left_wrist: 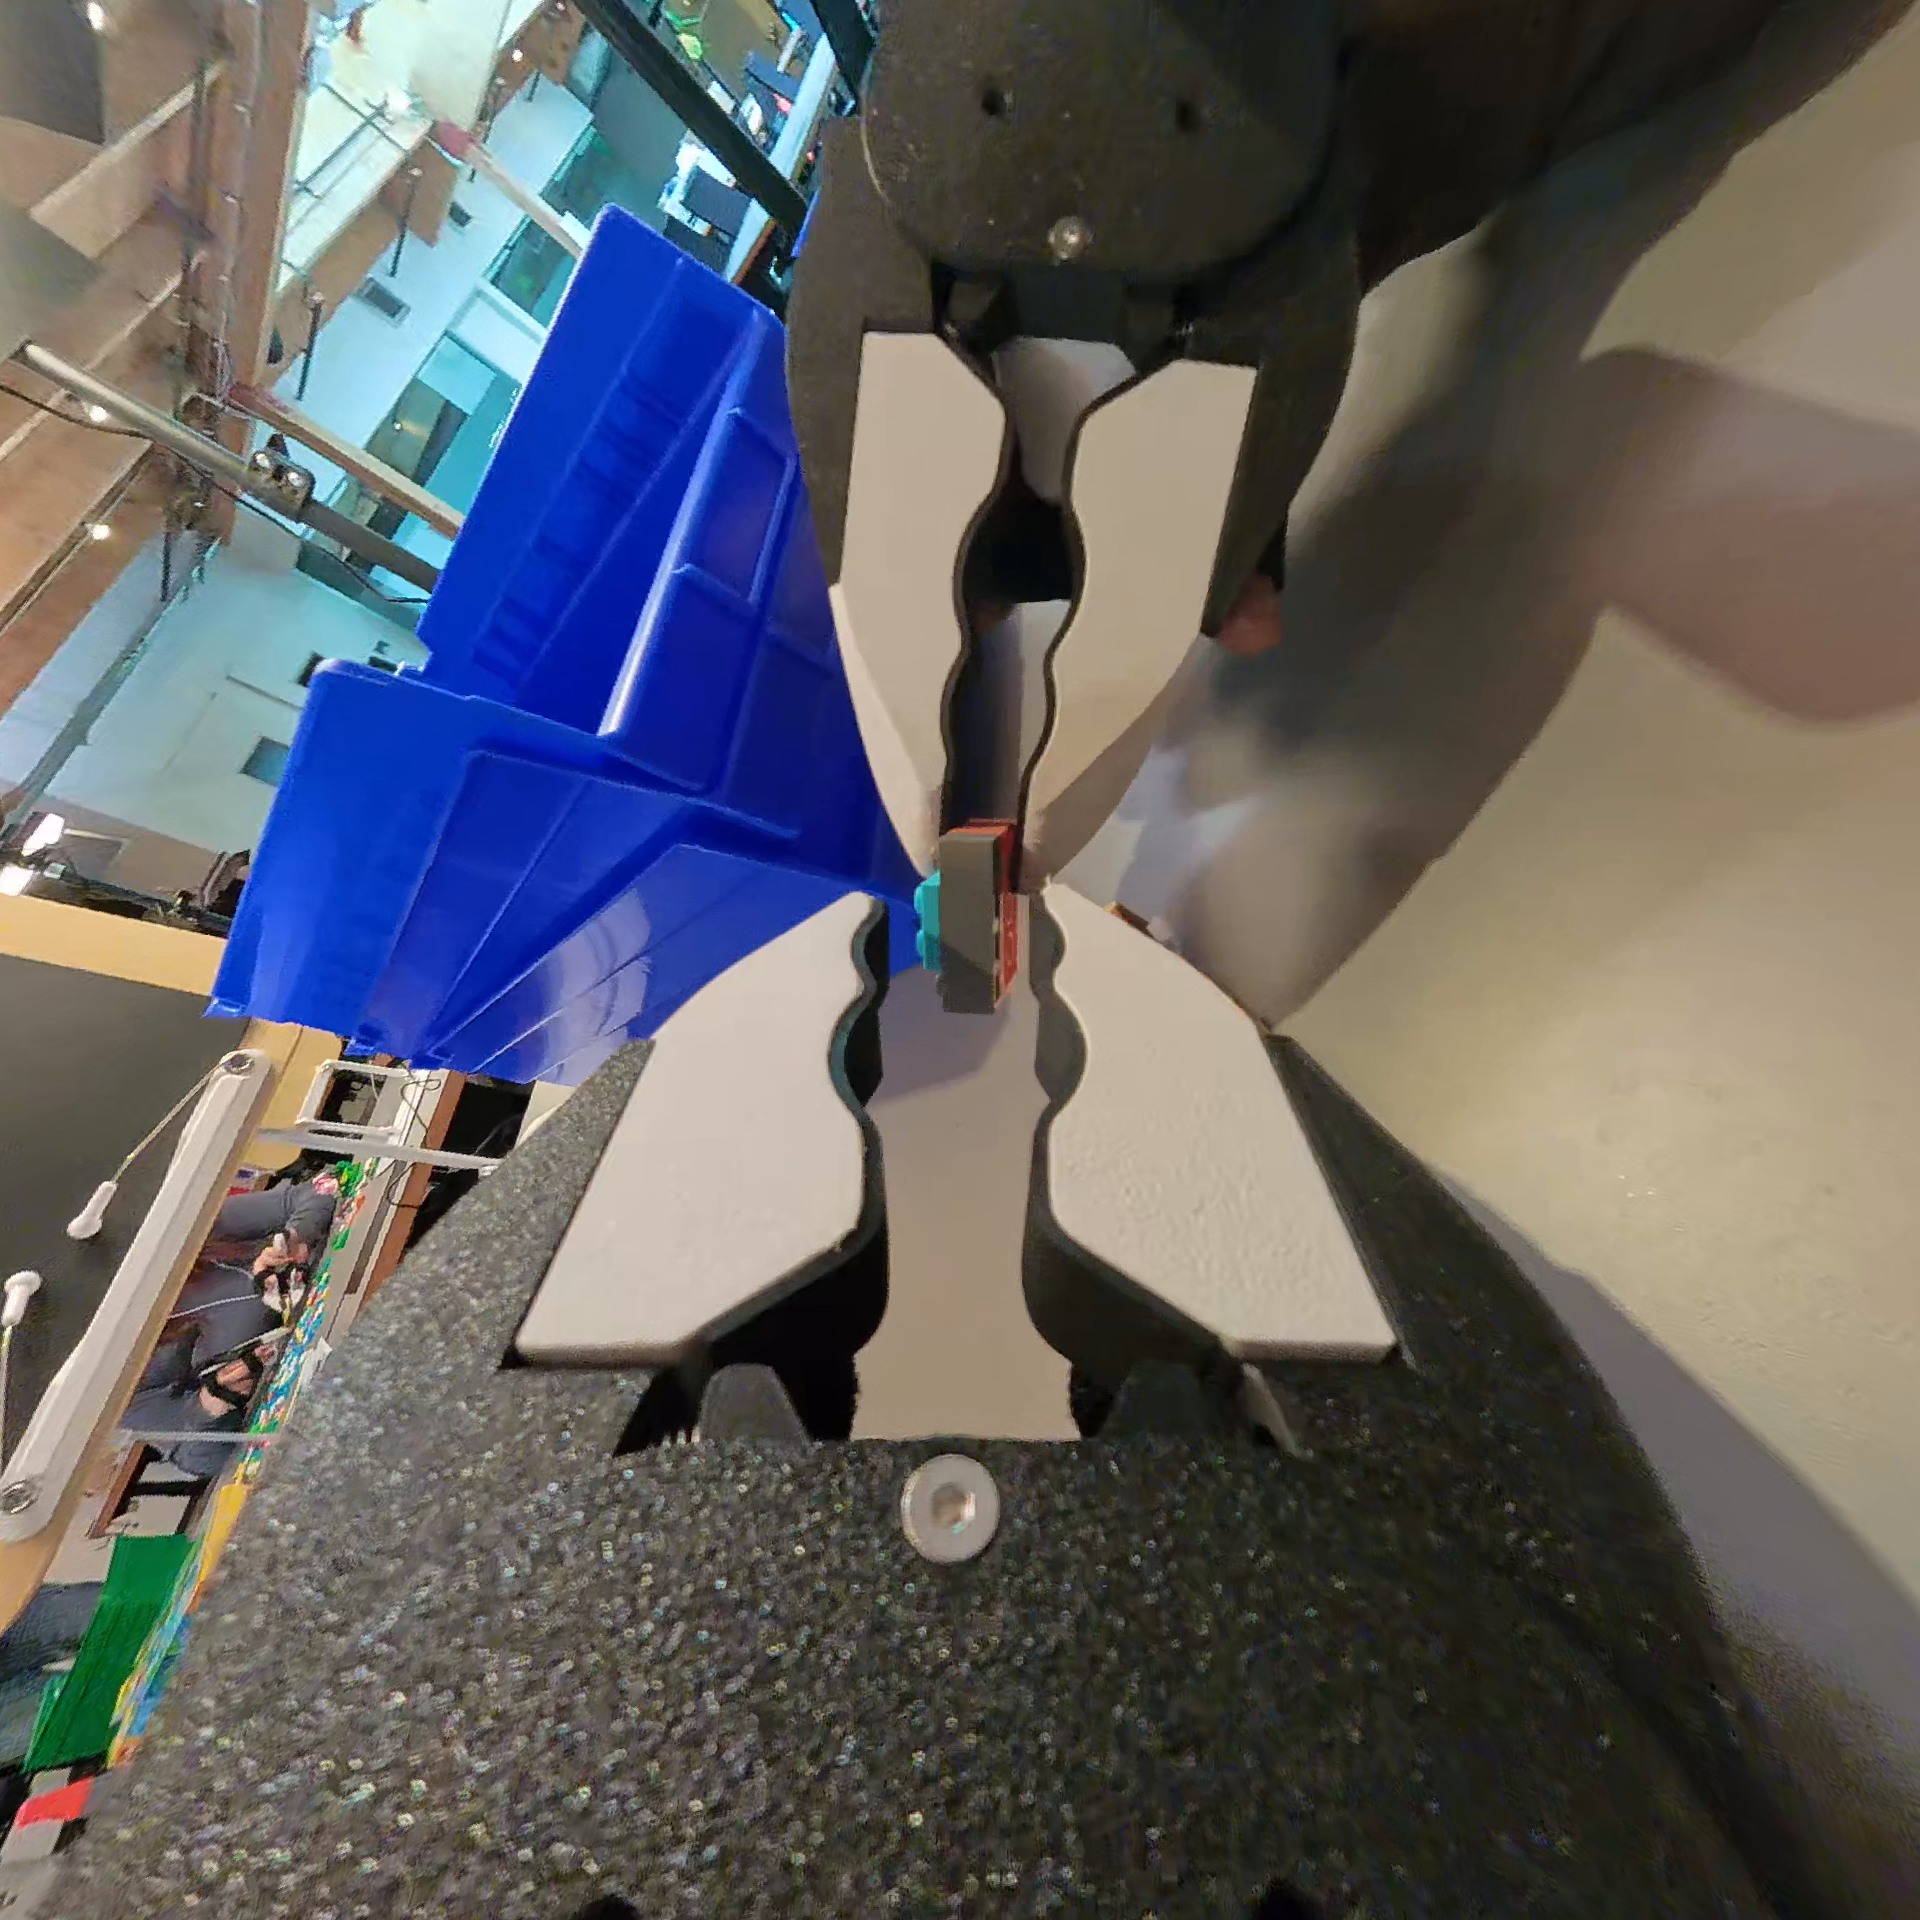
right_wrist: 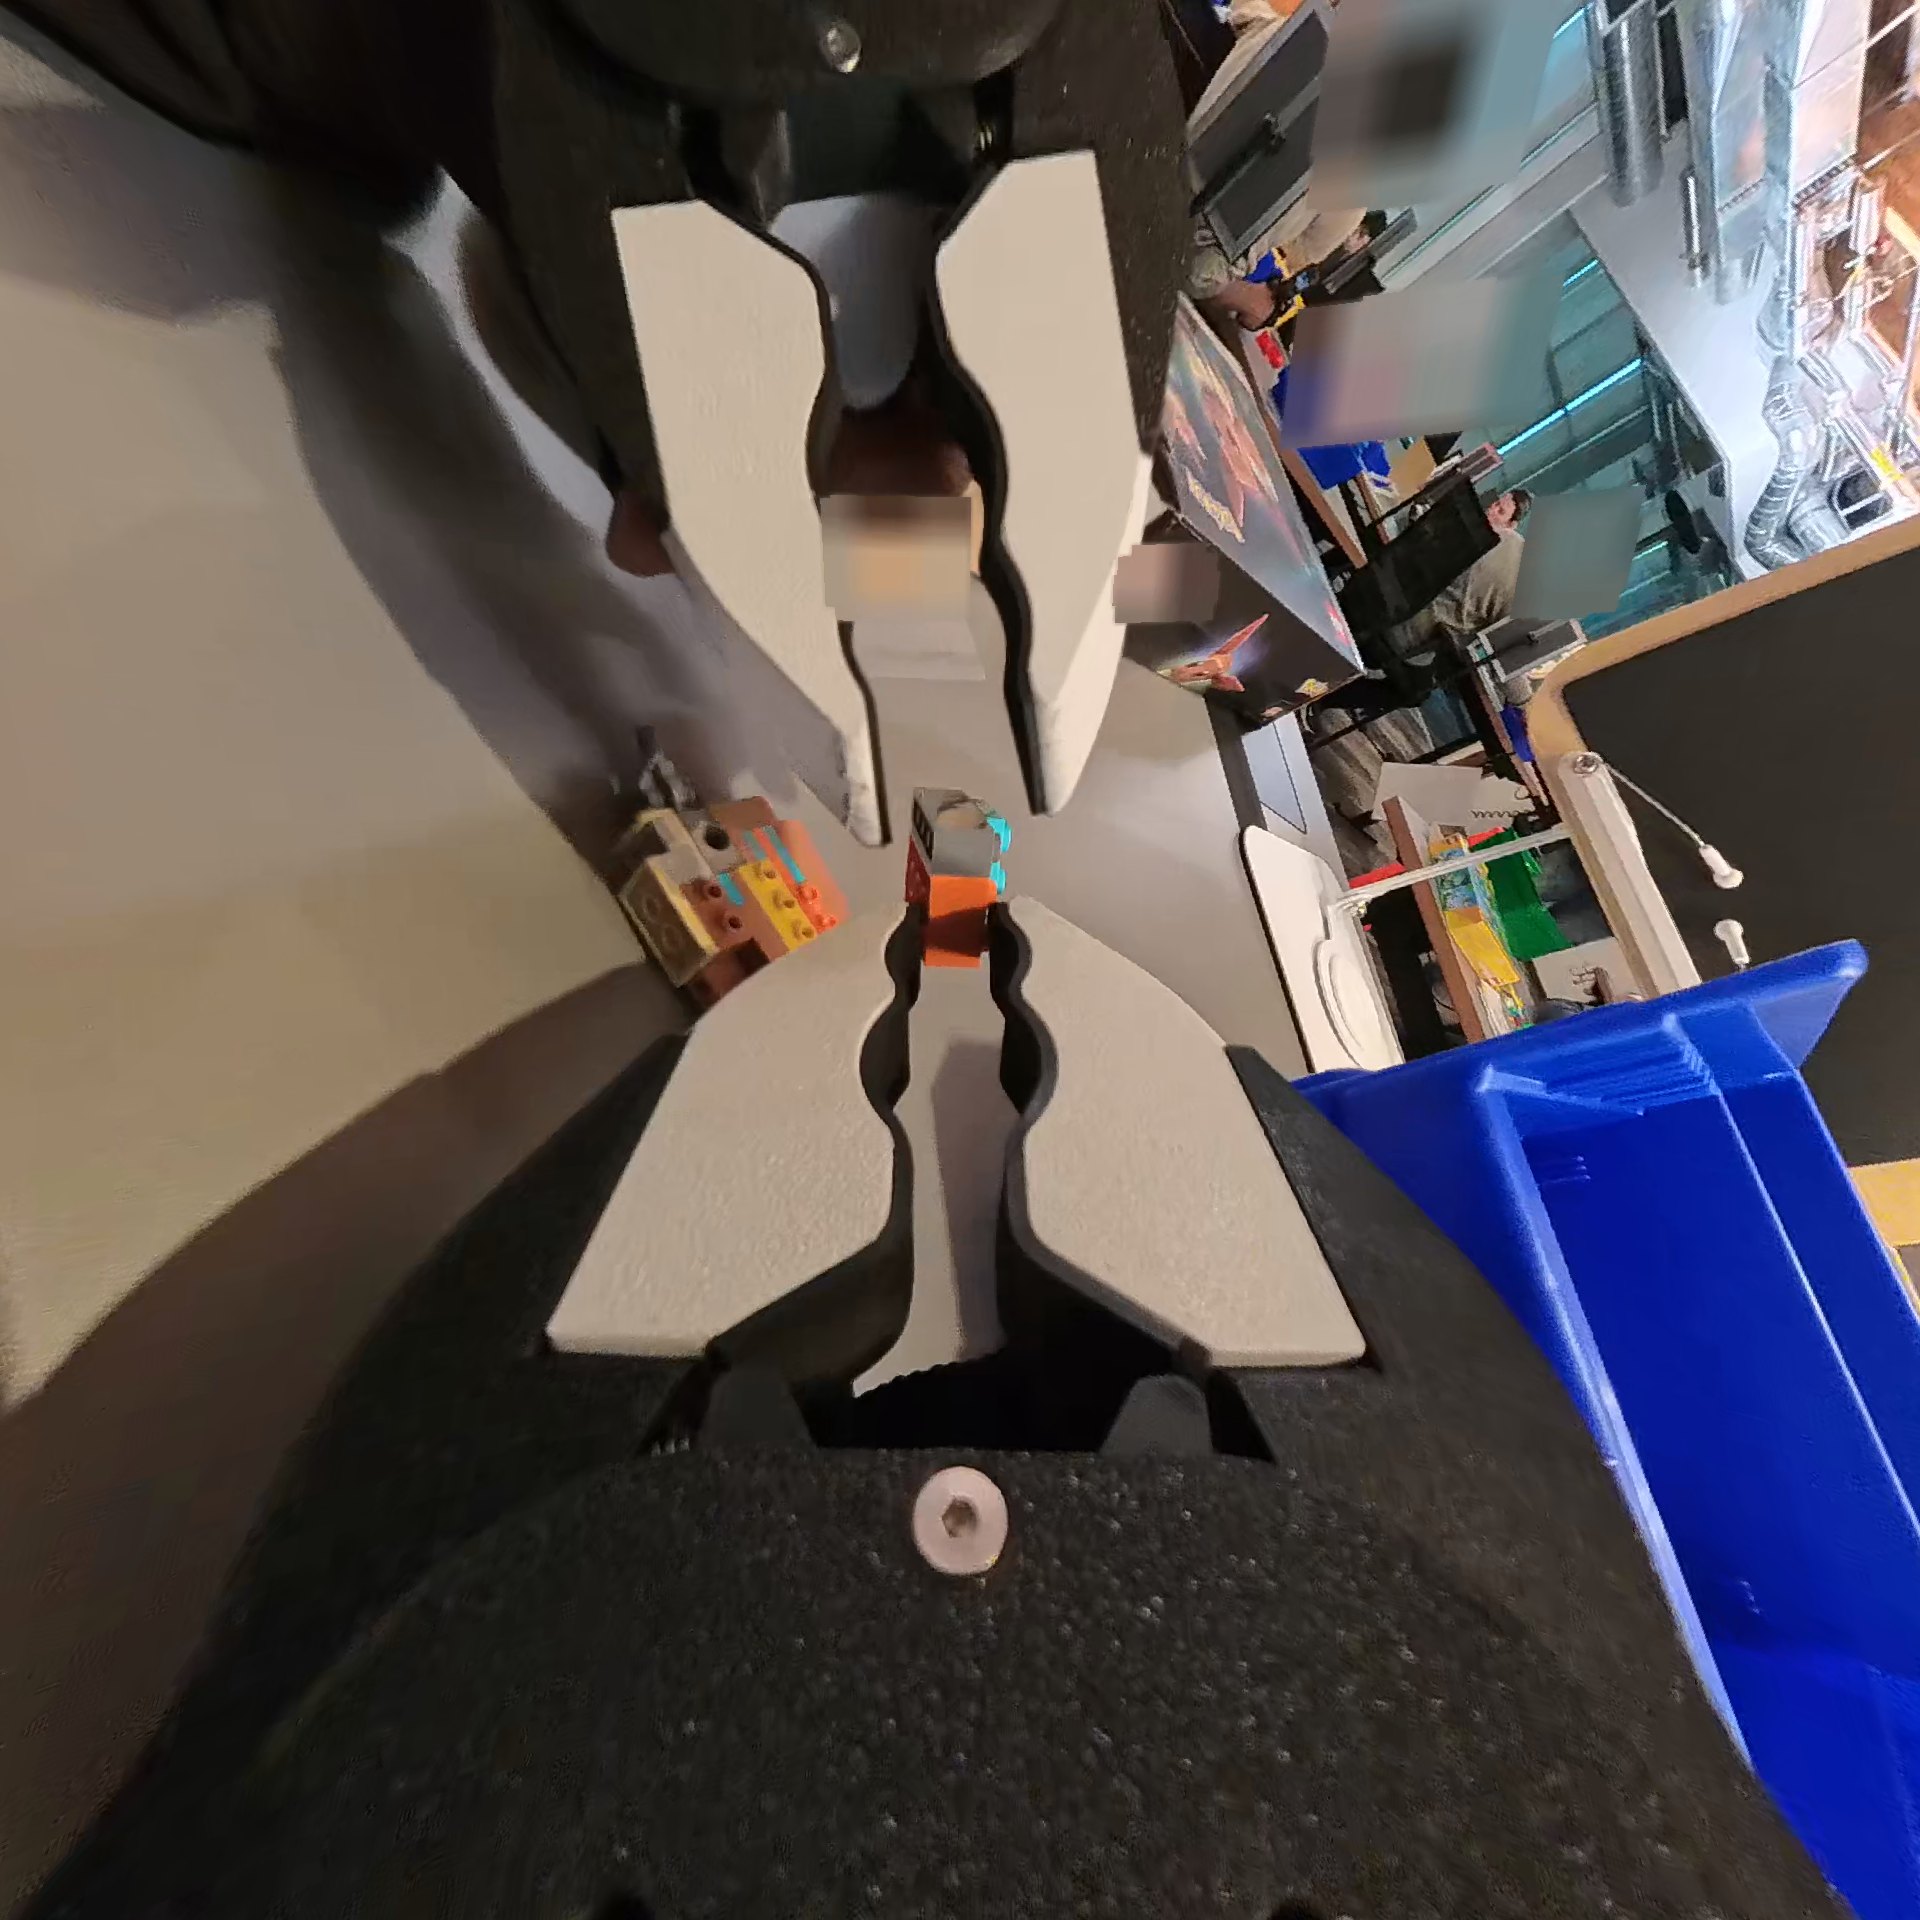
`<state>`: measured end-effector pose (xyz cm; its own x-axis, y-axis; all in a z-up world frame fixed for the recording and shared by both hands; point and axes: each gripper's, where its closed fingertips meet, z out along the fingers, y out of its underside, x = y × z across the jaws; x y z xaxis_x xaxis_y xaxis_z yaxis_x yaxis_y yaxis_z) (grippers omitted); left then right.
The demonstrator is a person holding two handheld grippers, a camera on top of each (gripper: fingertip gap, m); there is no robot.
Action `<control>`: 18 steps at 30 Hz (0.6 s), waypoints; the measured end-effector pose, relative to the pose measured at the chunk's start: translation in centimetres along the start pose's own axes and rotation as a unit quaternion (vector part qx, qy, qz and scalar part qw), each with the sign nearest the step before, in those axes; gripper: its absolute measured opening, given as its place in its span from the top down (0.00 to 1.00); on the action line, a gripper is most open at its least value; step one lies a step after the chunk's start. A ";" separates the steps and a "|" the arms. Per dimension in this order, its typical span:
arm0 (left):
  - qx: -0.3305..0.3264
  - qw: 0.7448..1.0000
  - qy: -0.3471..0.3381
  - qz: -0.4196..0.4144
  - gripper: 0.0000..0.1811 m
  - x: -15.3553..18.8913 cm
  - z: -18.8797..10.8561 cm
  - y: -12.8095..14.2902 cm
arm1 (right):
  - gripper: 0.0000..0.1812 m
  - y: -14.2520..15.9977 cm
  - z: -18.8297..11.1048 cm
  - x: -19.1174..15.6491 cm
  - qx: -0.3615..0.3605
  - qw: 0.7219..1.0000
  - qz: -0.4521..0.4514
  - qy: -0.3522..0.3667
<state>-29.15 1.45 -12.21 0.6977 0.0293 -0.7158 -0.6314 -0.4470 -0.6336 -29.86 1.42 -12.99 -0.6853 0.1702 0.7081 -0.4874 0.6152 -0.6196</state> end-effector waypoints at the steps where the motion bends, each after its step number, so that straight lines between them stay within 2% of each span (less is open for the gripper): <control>1: -0.003 1.000 0.001 0.003 0.86 0.1 0.1 0.1 | 0.93 -0.1 0.0 -0.1 0.002 1.000 -0.001 -0.002; 6: -0.009 1.000 0.016 -0.010 0.91 0.6 0.3 0.3 | 0.93 -0.3 0.0 -0.6 0.001 1.000 -0.022 -0.009; 10: -0.012 0.994 0.048 -0.098 0.92 0.6 0.2 0.4 | 0.93 -0.4 0.0 -0.6 -0.005 0.999 -0.038 -0.001; 15: 0.017 0.959 0.094 -0.267 0.91 0.1 0.0 0.1 | 0.93 -0.8 -0.2 0.0 0.002 0.999 -0.030 0.016; 18: 0.028 0.934 0.117 -0.337 0.91 -0.1 0.0 0.1 | 0.92 -0.9 -0.2 0.1 0.002 0.999 -0.033 0.025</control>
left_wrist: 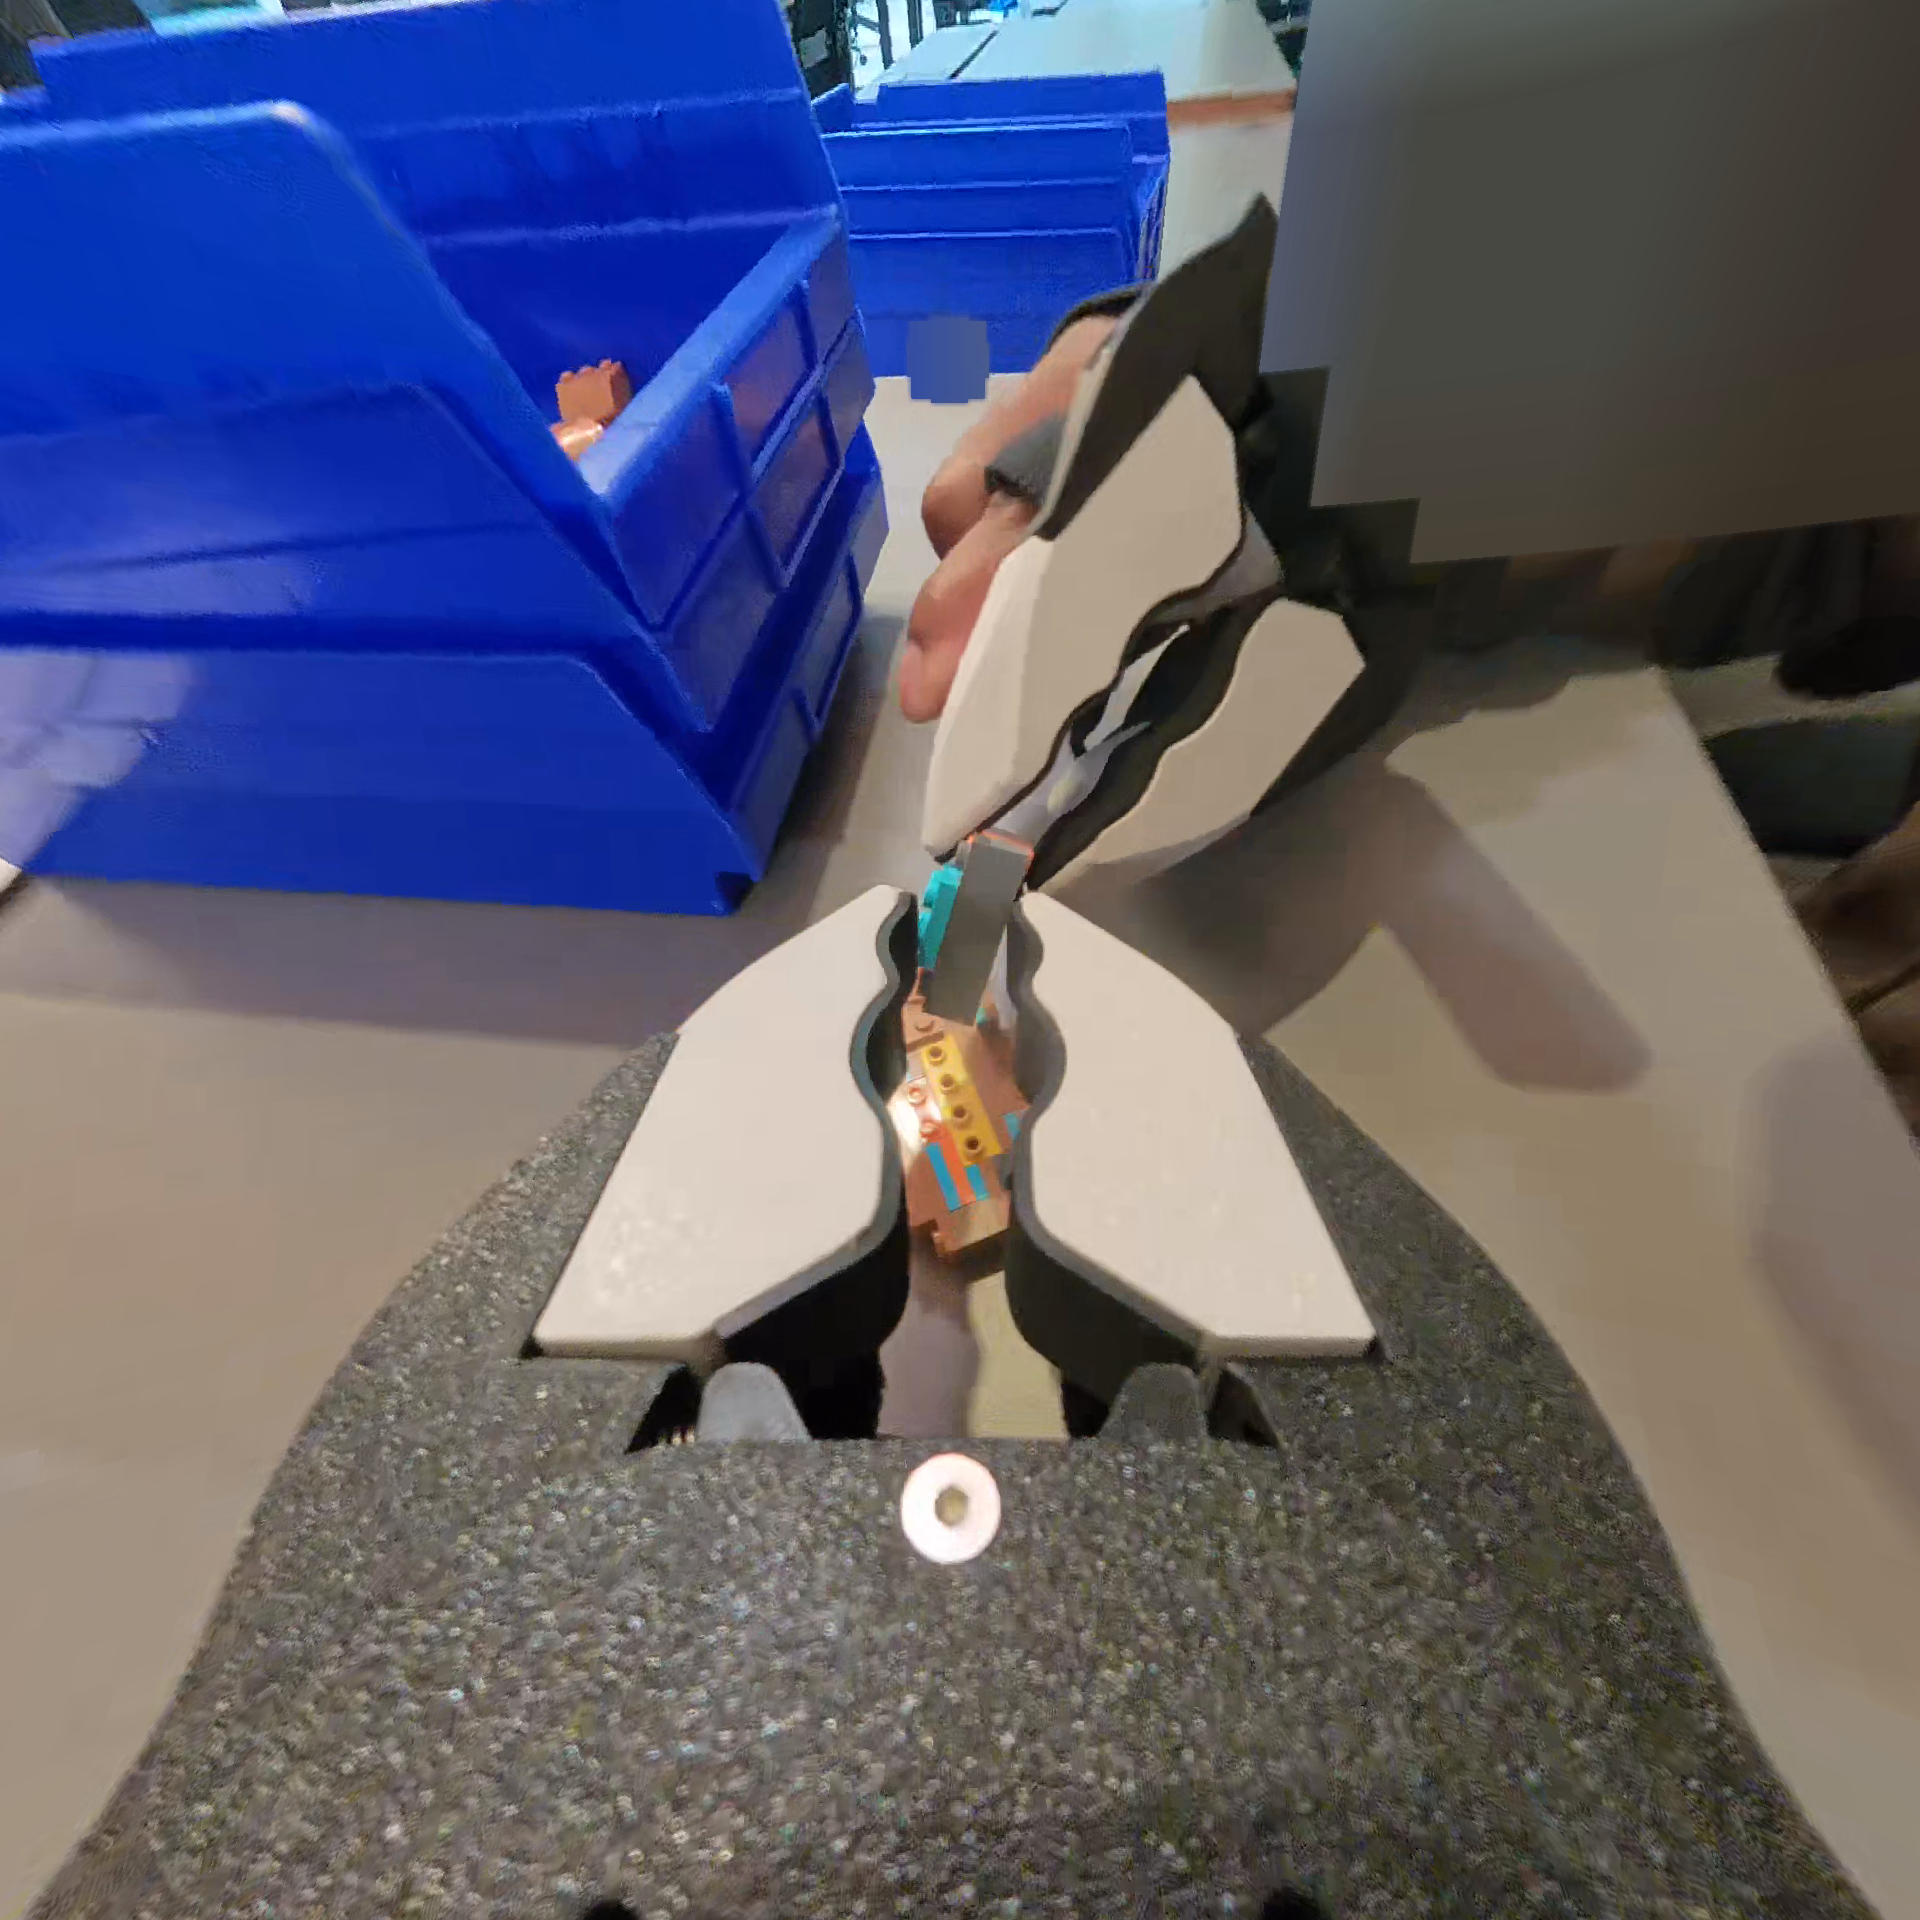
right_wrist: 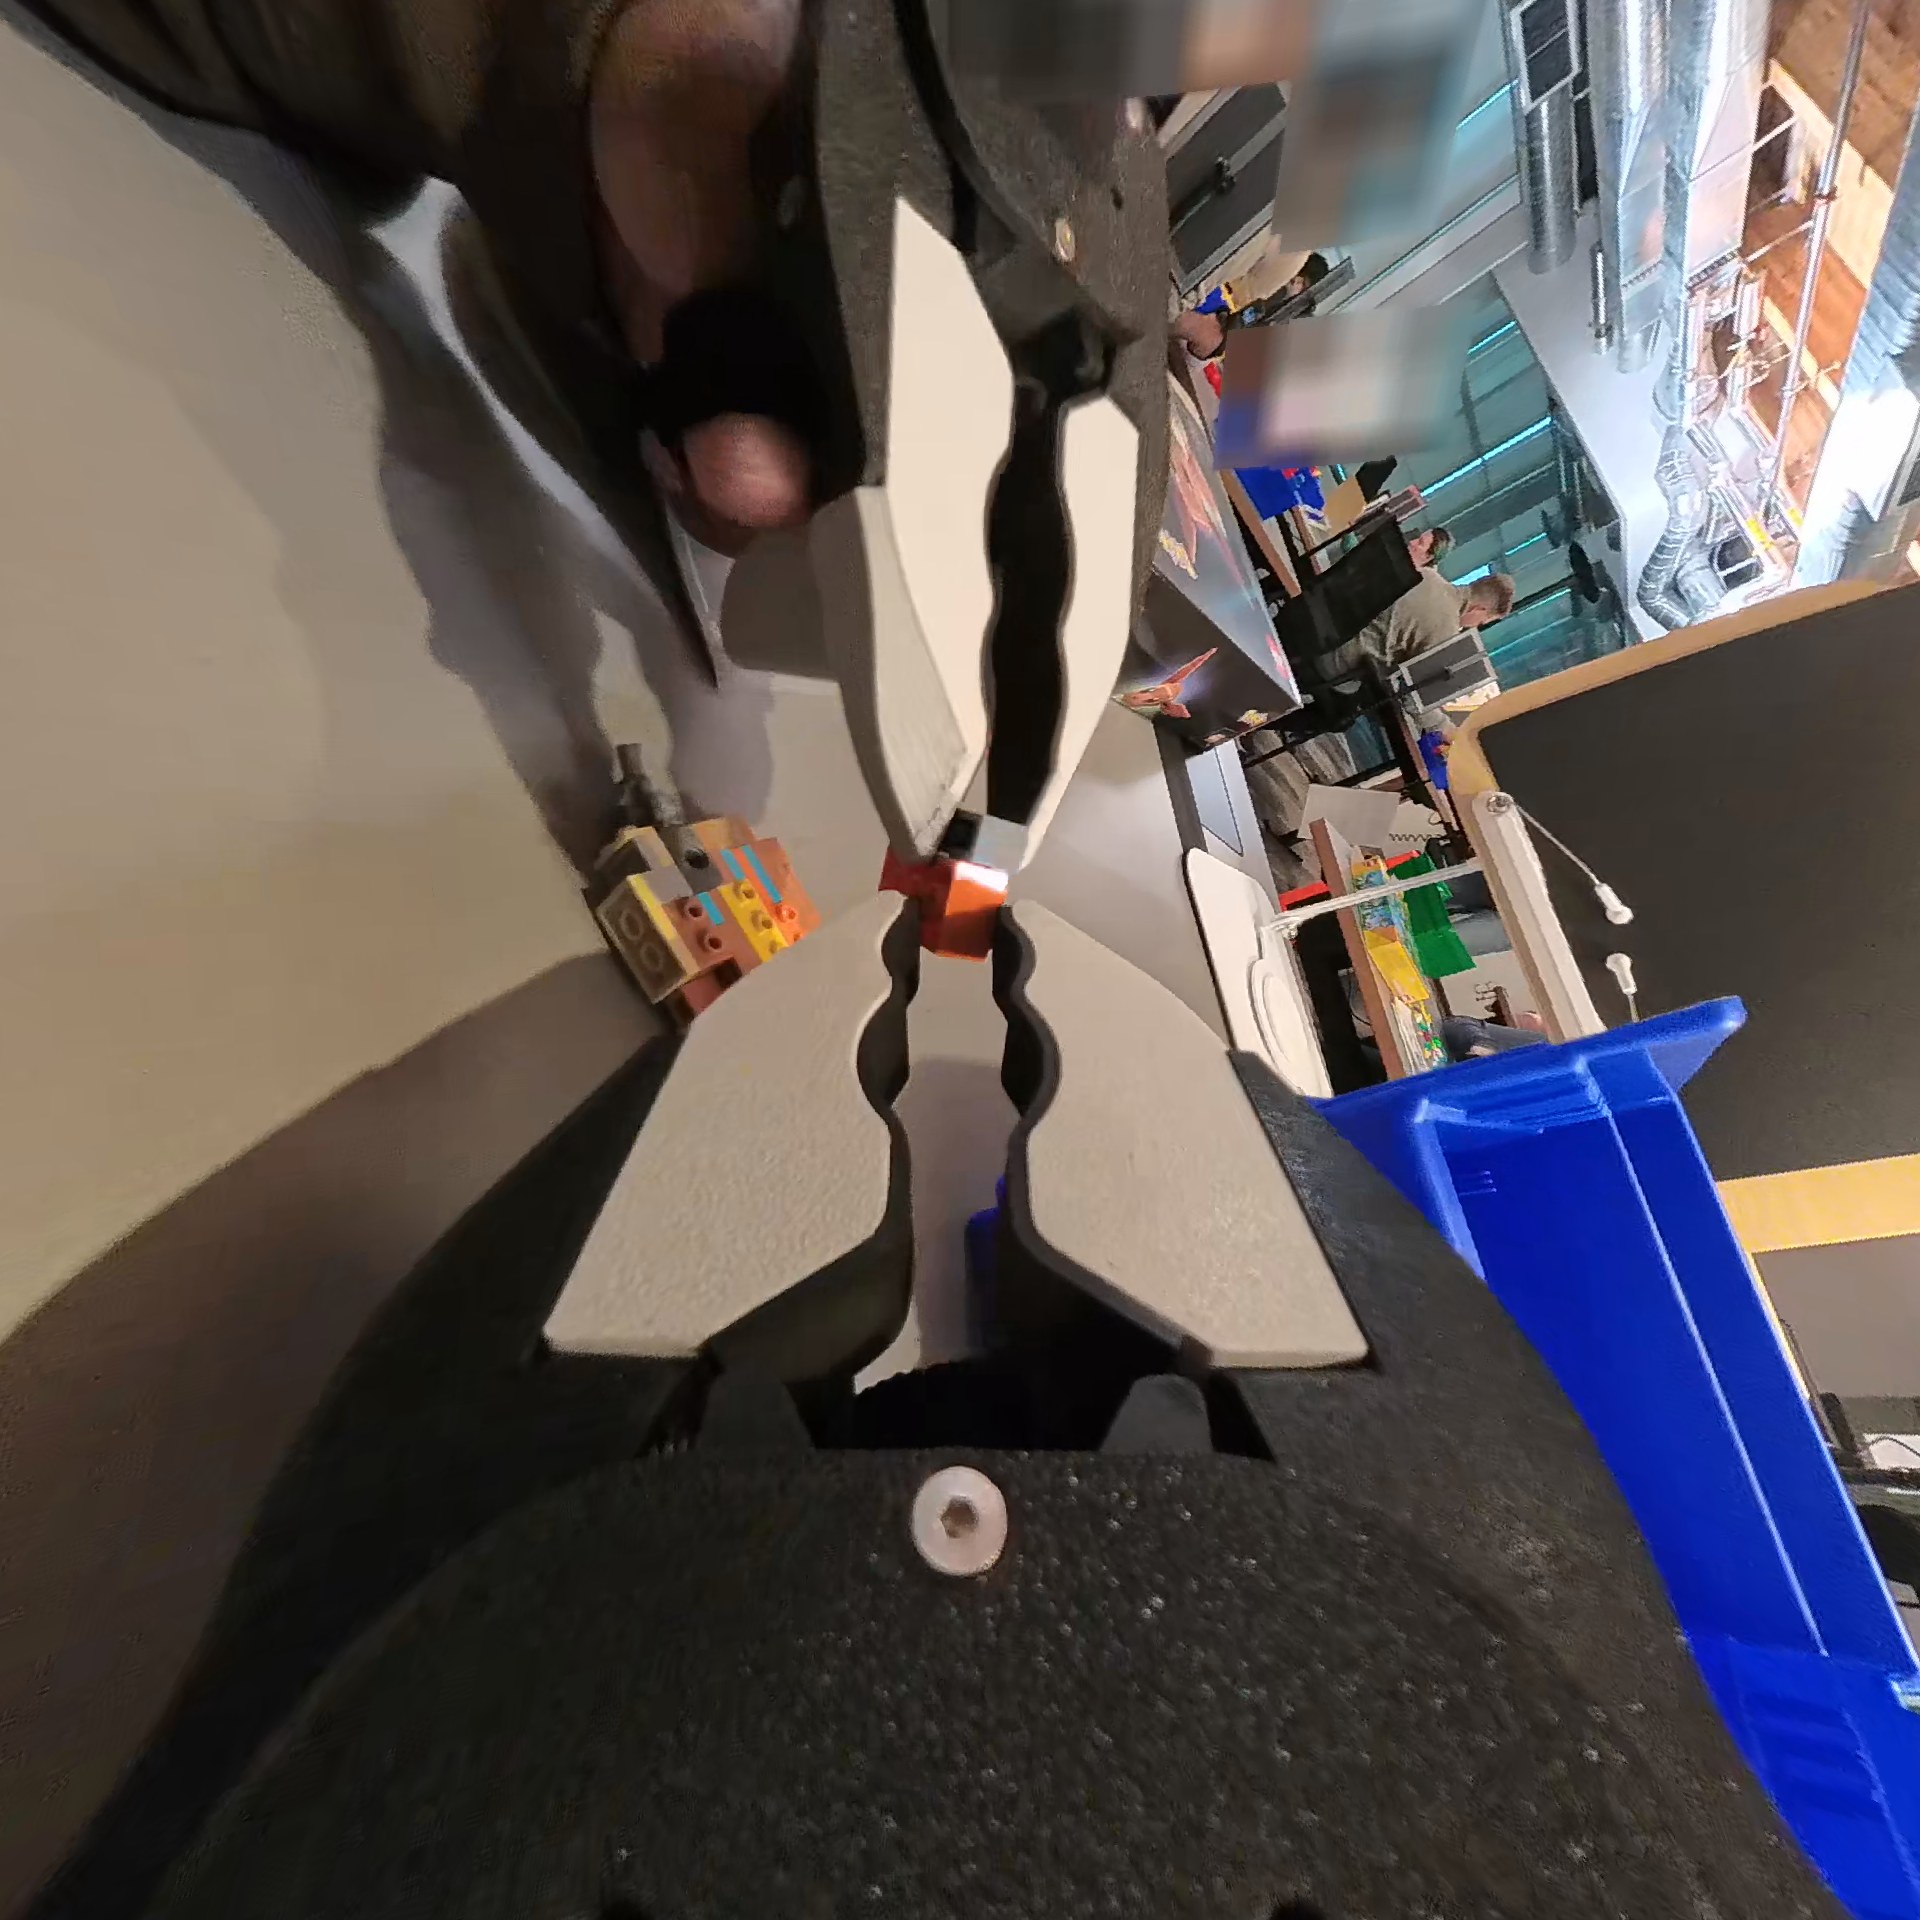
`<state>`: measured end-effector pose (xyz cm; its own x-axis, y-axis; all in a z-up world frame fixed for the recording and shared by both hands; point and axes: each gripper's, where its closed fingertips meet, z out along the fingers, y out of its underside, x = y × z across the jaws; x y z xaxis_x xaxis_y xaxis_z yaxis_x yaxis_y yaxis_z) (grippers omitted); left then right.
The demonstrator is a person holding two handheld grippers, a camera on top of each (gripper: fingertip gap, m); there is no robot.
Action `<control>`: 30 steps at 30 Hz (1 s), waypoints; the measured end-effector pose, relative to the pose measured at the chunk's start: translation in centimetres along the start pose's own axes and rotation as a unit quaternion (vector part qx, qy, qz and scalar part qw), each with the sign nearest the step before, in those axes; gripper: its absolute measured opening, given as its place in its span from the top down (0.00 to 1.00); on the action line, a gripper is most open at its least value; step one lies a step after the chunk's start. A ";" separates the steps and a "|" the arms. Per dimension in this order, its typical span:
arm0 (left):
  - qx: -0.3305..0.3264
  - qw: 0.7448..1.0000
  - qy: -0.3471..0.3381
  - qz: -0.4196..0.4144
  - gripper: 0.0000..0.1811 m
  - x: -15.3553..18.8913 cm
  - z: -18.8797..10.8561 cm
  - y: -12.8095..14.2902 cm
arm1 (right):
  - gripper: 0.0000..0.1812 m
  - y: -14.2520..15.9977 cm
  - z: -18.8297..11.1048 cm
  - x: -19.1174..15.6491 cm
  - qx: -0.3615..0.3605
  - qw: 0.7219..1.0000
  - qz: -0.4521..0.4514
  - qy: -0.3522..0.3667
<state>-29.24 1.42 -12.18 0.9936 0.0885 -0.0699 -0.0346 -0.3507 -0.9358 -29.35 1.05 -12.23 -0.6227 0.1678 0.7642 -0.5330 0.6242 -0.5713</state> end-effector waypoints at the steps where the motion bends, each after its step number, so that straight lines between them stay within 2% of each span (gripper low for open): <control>1: 0.003 1.000 0.007 -0.019 0.91 0.0 0.0 0.0 | 0.92 0.0 0.0 0.0 -0.001 1.000 -0.004 0.003; 8: 0.043 0.987 0.065 -0.143 0.91 0.0 -0.3 -0.6 | 0.92 -0.5 -0.2 0.4 0.003 0.999 -0.029 0.025; 11: 0.066 0.978 0.063 -0.187 0.92 -0.8 -0.5 -0.8 | 0.93 -0.7 -0.3 0.2 0.006 0.998 -0.048 0.027; 13: 0.111 0.957 0.091 -0.252 0.92 -1.5 -1.5 -1.7 | 0.93 -0.9 -0.2 0.1 0.003 0.996 -0.080 0.040; 19: 0.152 0.946 0.096 -0.269 0.92 -2.2 -2.3 -2.5 | 0.93 -1.1 -0.4 1.4 0.008 0.994 -0.070 0.080; 22: 0.148 0.949 0.083 -0.264 0.92 -2.4 -2.1 -2.2 | 0.93 -1.8 -1.6 4.1 0.028 0.984 -0.063 0.163; 26: 0.163 0.948 0.075 -0.262 0.92 -2.6 -2.1 -2.6 | 0.93 -2.5 -5.7 10.4 0.044 0.934 -0.053 0.350; 28: 0.170 0.948 0.071 -0.258 0.92 -2.6 -2.2 -2.9 | 0.93 -0.1 -6.8 14.0 -0.032 0.910 -0.025 0.412; 29: 0.174 0.948 0.070 -0.257 0.92 -2.6 -2.3 -3.1 | 0.92 2.0 -6.8 15.5 -0.094 0.903 0.000 0.419; 30: 0.178 0.948 0.068 -0.255 0.92 -2.6 -2.4 -3.2 | 0.86 4.0 -6.5 16.5 -0.140 0.901 0.034 0.410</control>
<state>-31.44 0.09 -8.16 0.8942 0.0327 0.4464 0.4449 0.0448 -0.8945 -38.04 11.28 0.09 0.0446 0.6485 0.7599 -0.2719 0.7399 -0.6154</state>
